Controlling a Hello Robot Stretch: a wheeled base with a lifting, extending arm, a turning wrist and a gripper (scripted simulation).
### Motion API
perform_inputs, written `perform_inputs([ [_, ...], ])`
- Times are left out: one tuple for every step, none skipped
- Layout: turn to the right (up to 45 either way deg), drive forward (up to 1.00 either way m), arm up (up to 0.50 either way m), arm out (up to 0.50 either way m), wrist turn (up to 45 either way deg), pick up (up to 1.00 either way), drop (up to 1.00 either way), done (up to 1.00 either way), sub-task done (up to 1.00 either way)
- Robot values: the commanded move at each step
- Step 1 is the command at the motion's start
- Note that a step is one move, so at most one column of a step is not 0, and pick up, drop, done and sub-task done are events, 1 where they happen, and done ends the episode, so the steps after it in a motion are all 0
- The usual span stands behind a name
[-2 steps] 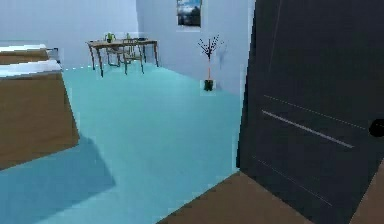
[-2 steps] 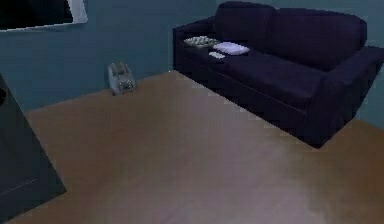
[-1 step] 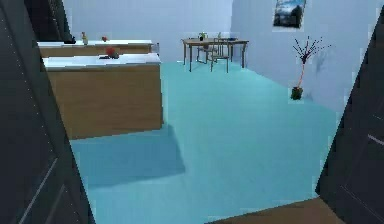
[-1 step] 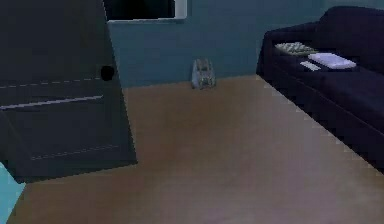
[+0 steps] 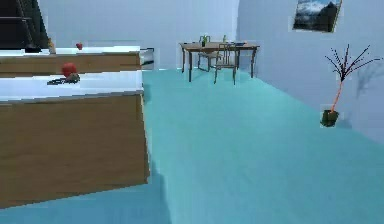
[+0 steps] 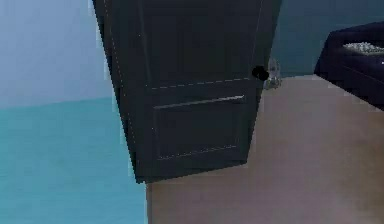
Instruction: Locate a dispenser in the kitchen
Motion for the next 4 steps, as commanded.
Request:
perform_inputs([
  [0.0,1.00,0.00,0.00,0.0,0.00,0.00,0.00,0.00],
  [-3.0,0.00,0.00,0.00,0.0,0.00,0.00,0.00,0.00],
  [0.0,0.45,0.00,0.00,0.0,0.00,0.00,0.00,0.00],
  [-3.0,0.00,0.00,0.00,0.0,0.00,0.00,0.00,0.00],
])
